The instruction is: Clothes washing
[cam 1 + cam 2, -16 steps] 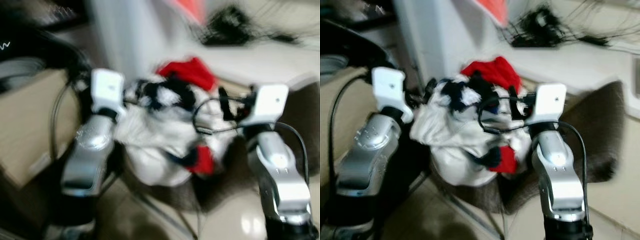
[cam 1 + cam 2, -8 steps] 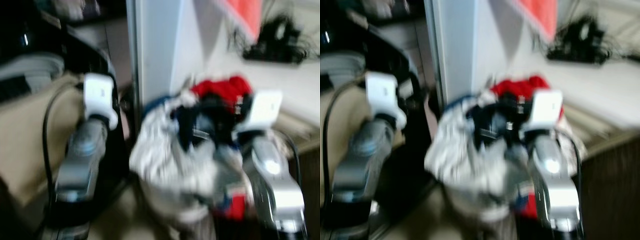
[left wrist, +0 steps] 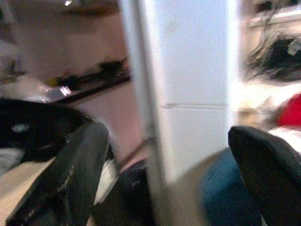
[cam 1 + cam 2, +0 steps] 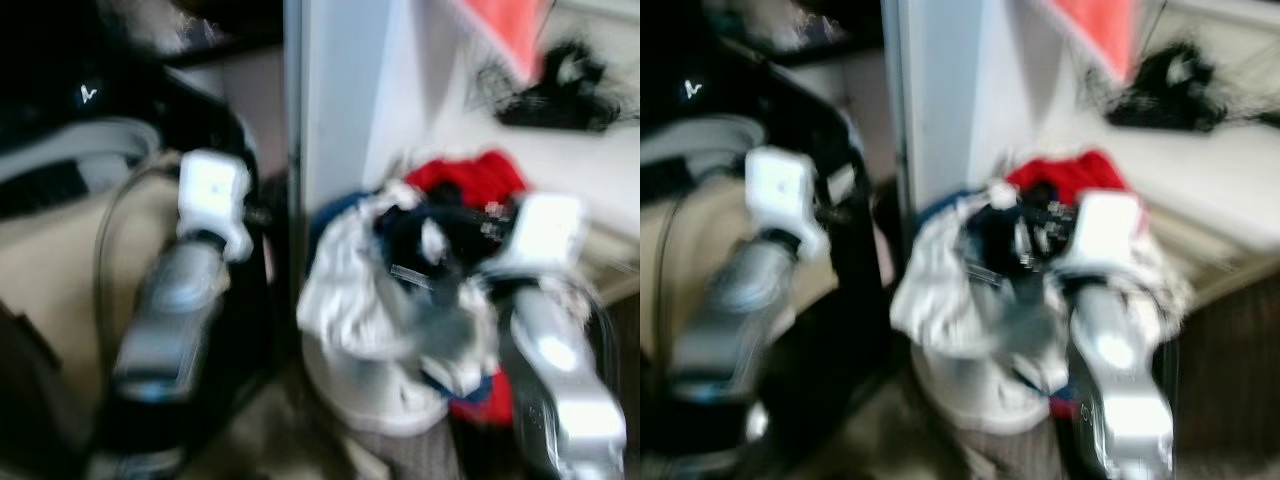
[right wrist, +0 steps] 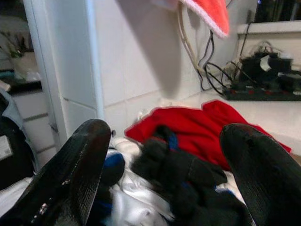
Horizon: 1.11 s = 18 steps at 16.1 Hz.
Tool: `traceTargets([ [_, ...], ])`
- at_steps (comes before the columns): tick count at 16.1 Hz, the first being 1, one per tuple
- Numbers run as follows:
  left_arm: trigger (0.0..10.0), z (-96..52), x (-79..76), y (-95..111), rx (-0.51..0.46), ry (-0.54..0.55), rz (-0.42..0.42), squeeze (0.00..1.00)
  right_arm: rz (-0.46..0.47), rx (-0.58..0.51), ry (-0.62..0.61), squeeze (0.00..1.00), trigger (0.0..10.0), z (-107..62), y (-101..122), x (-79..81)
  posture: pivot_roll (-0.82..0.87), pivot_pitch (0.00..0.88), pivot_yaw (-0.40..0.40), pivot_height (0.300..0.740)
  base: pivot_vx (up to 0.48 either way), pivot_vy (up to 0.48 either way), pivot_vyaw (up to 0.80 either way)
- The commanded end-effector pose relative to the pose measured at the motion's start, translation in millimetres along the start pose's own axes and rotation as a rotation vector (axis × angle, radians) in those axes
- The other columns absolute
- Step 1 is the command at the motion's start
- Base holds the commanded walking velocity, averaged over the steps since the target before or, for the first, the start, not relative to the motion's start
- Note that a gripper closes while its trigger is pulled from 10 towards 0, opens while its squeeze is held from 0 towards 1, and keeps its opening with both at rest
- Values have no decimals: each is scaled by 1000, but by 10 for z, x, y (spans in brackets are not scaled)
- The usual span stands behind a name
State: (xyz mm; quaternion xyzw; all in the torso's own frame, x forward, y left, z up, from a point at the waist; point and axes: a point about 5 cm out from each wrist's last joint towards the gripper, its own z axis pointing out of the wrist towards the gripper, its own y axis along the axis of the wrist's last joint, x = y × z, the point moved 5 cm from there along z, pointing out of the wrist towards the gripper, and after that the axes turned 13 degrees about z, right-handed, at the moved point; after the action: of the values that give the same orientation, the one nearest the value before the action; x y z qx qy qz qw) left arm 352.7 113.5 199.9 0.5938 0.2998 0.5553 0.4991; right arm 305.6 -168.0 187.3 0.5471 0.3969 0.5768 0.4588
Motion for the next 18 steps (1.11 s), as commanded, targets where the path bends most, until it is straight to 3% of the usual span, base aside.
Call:
traceTargets([
  [1,10000,-8,17,-58,20,0,0,0,14,3,6,0,10000,15,14,27,-118,0,-2,740,0,446,-788],
  [4,10000,1,30,-55,18,2,5,0,23,13,-5,0,10000,2,3,8,-119,0,-2,740,0,476,-781],
  [10,10000,10,17,-64,26,-2,9,0,10,23,10,0,10000,2,-1,32,-117,0,-5,740,0,476,0],
  [13,10000,5,1,-69,31,-1,102,0,10,20,9,0,10000,6,8,32,-118,0,-8,740,0,-320,0],
  [14,10000,6,-8,-70,32,-3,96,0,9,21,8,0,10000,8,10,30,-117,0,-9,740,0,-480,0],
  [16,10000,13,-10,-63,37,9,10,0,7,20,10,0,10000,18,20,22,-116,0,-14,740,0,-240,0],
  [18,10000,21,4,-45,25,11,17,0,5,18,12,0,10000,30,30,23,-112,0,-17,740,0,0,0],
])
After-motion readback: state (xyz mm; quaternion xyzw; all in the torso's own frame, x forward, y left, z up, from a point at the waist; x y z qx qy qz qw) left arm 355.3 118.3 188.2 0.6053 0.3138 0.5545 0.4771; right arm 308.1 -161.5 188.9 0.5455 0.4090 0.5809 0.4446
